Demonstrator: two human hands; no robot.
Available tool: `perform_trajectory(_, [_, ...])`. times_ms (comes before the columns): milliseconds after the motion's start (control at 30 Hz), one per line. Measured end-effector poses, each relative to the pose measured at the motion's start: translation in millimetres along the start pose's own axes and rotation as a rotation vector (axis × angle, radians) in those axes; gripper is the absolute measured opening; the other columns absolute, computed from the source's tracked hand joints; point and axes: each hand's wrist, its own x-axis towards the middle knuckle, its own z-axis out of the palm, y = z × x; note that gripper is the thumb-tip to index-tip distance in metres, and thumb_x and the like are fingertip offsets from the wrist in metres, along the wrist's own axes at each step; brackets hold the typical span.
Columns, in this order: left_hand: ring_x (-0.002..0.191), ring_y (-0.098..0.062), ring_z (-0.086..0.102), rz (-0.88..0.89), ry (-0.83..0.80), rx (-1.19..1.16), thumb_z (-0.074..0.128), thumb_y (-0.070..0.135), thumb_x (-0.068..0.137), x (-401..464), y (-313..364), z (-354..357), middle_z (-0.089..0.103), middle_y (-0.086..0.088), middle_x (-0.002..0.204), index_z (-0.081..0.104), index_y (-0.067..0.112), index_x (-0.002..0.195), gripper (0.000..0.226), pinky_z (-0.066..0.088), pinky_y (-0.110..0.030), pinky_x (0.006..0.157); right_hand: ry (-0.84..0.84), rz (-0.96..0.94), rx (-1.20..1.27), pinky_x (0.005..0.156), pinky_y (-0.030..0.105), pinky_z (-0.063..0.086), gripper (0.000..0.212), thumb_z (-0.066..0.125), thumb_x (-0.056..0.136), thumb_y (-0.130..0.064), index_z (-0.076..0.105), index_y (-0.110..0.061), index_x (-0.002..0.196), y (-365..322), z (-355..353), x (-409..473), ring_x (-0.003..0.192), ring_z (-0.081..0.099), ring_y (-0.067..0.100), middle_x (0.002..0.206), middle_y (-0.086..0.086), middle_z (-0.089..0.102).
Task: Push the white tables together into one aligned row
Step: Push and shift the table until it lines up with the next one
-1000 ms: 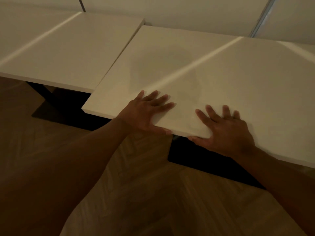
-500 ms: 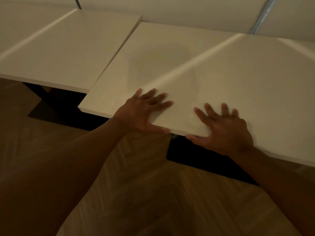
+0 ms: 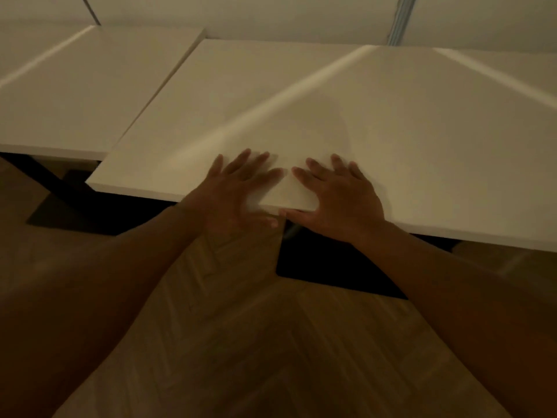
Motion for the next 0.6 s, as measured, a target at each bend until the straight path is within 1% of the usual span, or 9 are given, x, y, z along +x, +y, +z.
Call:
perform_trajectory(100, [0.154,-0.023,-0.017,0.048,0.069,0.005,0.031,0.093,0.08,15.5,50.0,3.1,-0.016,0.007,0.169,-0.009,0.044,0.158,0.101,-0.003,-0.06,0.123,0.059,0.037,0.021,0.122,0.052,0.015,0.091,0.017,0.082,-0.091,0.021,-0.037,0.155,41.5,3.4,-32.2,0.152,0.015,0.029,0.165,-0.003,0.022])
perform_trajectory(200, [0.155,-0.023,-0.013,0.105,0.074,-0.035,0.029,0.095,0.076,41.7,95.5,-8.1,-0.013,0.006,0.169,-0.005,0.043,0.159,0.104,0.0,-0.053,0.123,0.027,0.081,-0.03,0.122,0.053,0.014,0.092,0.016,0.081,-0.091,0.014,-0.039,0.157,97.9,-3.6,-68.1,0.152,0.012,0.027,0.166,-0.004,0.016])
perform_trajectory(300, [0.155,-0.024,-0.012,0.144,0.061,-0.058,0.033,0.094,0.077,73.6,146.6,-21.0,-0.012,0.006,0.169,-0.002,0.043,0.16,0.103,0.007,-0.057,0.125,-0.014,0.123,-0.062,0.122,0.053,0.01,0.094,0.014,0.079,-0.093,0.008,-0.041,0.157,149.6,-16.0,-98.5,0.153,0.008,0.027,0.167,-0.003,0.011])
perform_trajectory(367, [0.156,-0.025,-0.012,0.176,0.067,-0.05,0.038,0.093,0.078,94.9,182.4,-25.7,-0.012,0.005,0.17,-0.001,0.043,0.16,0.103,0.007,-0.06,0.124,-0.029,0.136,-0.07,0.123,0.052,0.007,0.094,0.012,0.078,-0.094,0.002,-0.043,0.156,185.6,-23.9,-119.1,0.154,0.002,0.026,0.167,-0.004,0.007])
perform_trajectory(433, [0.155,-0.026,-0.013,0.199,0.087,-0.037,0.035,0.096,0.075,113.9,216.1,-26.8,-0.013,0.006,0.169,-0.002,0.044,0.159,0.105,0.004,-0.063,0.122,-0.038,0.143,-0.097,0.123,0.054,0.004,0.095,0.014,0.077,-0.094,-0.005,-0.044,0.156,224.6,-30.0,-140.8,0.154,-0.005,0.025,0.168,-0.005,0.001])
perform_trajectory(500, [0.155,-0.027,-0.017,0.175,0.078,-0.062,0.028,0.099,0.071,132.1,245.5,-23.5,-0.017,0.006,0.169,-0.005,0.046,0.158,0.107,0.002,-0.067,0.12,-0.038,0.172,-0.114,0.122,0.056,0.002,0.099,0.017,0.076,-0.095,-0.01,-0.043,0.155,261.2,-36.3,-161.9,0.153,-0.012,0.025,0.168,-0.005,-0.006])
perform_trajectory(600, [0.154,-0.028,-0.02,0.192,0.061,-0.062,0.019,0.1,0.068,153.3,287.7,-15.6,-0.019,0.006,0.168,-0.008,0.046,0.158,0.108,0.0,-0.068,0.119,-0.057,0.185,-0.124,0.122,0.057,-0.001,0.105,0.02,0.074,-0.096,-0.013,-0.039,0.156,305.5,-42.1,-189.6,0.152,-0.018,0.022,0.167,-0.004,-0.013])
